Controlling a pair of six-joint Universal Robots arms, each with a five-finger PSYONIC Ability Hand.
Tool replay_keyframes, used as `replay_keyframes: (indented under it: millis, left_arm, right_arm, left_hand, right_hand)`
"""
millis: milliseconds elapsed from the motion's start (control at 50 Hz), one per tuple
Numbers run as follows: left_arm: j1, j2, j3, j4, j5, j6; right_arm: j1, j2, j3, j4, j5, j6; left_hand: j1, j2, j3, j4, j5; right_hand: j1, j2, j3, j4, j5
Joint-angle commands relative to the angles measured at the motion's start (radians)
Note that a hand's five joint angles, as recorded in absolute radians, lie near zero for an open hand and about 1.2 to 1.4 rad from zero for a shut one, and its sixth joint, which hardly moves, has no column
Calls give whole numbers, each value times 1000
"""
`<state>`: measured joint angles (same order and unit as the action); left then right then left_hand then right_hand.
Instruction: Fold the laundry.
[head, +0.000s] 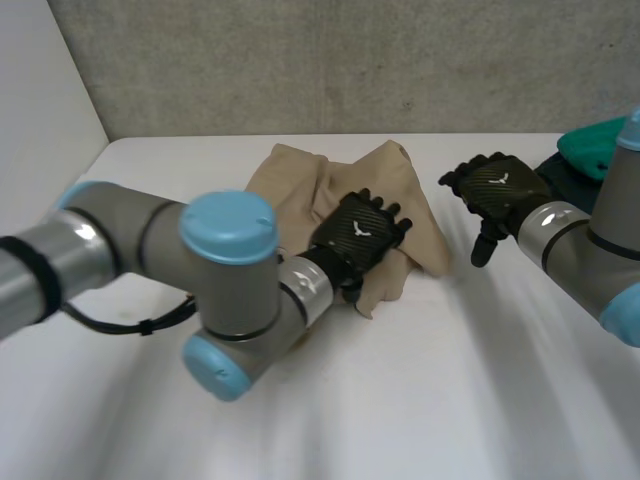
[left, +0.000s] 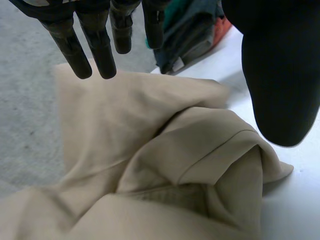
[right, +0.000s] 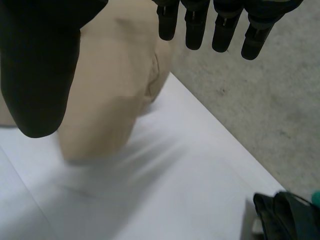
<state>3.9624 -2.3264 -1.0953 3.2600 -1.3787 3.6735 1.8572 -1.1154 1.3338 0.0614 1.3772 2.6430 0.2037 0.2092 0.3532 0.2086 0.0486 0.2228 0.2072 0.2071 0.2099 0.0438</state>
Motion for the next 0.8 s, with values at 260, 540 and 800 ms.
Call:
replay_keyframes:
  millis: [260, 540, 800]
  left_arm:
    - [41, -147, 175, -51, -175, 62]
    - [309, 459, -426, 4, -136, 63]
    - [604, 358, -526, 129, 99, 164]
  right_arm:
    - [-87, -6, 4, -11, -38, 0]
    - [-33, -1, -51, 1, -111, 0]
    - [103, 77, -120, 47, -121, 5]
  left_hand:
    - [1193, 1187, 1043, 1188, 1173]
    - [1193, 1187, 1043, 1188, 1173]
    - [1193, 1187, 1043, 1188, 1173]
  right_hand:
    - [-48, -33, -33, -35, -44]
    - [-48, -33, -33, -35, -44]
    - [-48, -33, -33, -35, -44]
